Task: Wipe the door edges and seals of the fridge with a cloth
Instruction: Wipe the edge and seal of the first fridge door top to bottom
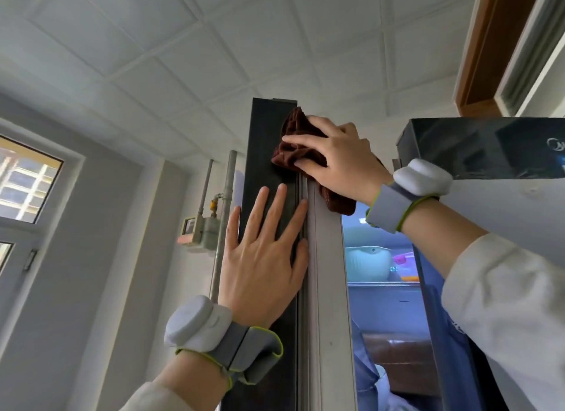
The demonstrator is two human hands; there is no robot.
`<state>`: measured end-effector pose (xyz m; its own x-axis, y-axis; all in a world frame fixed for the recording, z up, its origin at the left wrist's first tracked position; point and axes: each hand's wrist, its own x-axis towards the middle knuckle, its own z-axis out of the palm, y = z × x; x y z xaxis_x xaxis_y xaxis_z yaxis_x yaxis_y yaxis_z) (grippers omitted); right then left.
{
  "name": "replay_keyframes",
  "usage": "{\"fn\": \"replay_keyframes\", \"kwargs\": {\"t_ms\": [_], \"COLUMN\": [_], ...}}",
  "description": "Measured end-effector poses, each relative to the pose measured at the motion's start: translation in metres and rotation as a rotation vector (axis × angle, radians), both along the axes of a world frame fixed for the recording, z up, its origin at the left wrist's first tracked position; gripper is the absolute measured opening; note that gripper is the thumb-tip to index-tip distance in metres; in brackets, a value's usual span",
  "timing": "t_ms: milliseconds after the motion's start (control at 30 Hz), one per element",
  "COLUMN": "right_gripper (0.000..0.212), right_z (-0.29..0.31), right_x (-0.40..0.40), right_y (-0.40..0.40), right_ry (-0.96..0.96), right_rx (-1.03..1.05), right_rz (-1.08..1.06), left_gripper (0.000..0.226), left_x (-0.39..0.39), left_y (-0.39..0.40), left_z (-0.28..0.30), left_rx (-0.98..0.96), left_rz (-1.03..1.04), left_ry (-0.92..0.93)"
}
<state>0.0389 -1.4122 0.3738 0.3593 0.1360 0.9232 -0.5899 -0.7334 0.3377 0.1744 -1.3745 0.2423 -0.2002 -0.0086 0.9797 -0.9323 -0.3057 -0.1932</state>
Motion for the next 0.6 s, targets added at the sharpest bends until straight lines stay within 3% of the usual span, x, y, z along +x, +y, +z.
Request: {"fn": "replay_keyframes", "kwargs": {"t_ms": [200, 433, 600], "right_gripper": [0.043, 0.044, 0.058], "right_z": [-0.020, -0.084, -0.079], "right_x": [0.003, -0.017, -0.019], "right_y": [-0.020, -0.027, -0.022], "right_ry": [0.013, 0.123, 0.088], "right_rx": [-0.372, -0.394, -0.457], "right_rz": [0.043, 0.042, -0.062], "left_gripper": [0.048, 0.035, 0.035], "left_x": [0.003, 0.007, 0.008], "left_y": [0.004, 0.006, 0.005], "left_z": [-0.004, -0.022, -0.023], "left_rx": [0.009, -0.012, -0.018], "left_rz": [-0.023, -0.071, -0.106], "left_ry": [-0.016, -0.137, -0.128]}}
